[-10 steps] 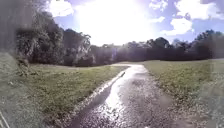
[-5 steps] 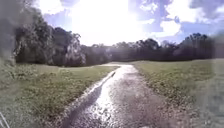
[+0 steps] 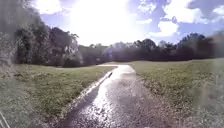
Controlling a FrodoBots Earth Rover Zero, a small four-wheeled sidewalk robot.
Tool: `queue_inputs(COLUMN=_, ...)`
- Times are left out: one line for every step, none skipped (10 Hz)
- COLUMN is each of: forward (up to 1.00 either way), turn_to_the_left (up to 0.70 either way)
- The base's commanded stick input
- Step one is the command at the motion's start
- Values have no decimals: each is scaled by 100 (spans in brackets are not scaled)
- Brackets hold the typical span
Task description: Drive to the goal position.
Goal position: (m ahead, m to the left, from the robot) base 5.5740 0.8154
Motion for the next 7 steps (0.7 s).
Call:
queue_inputs(forward=70, turn_to_the_left=0)
queue_inputs(forward=70, turn_to_the_left=0)
queue_inputs(forward=70, turn_to_the_left=0)
queue_inputs(forward=70, turn_to_the_left=0)
queue_inputs(forward=70, turn_to_the_left=0)
queue_inputs(forward=70, turn_to_the_left=0)
queue_inputs(forward=70, turn_to_the_left=0)
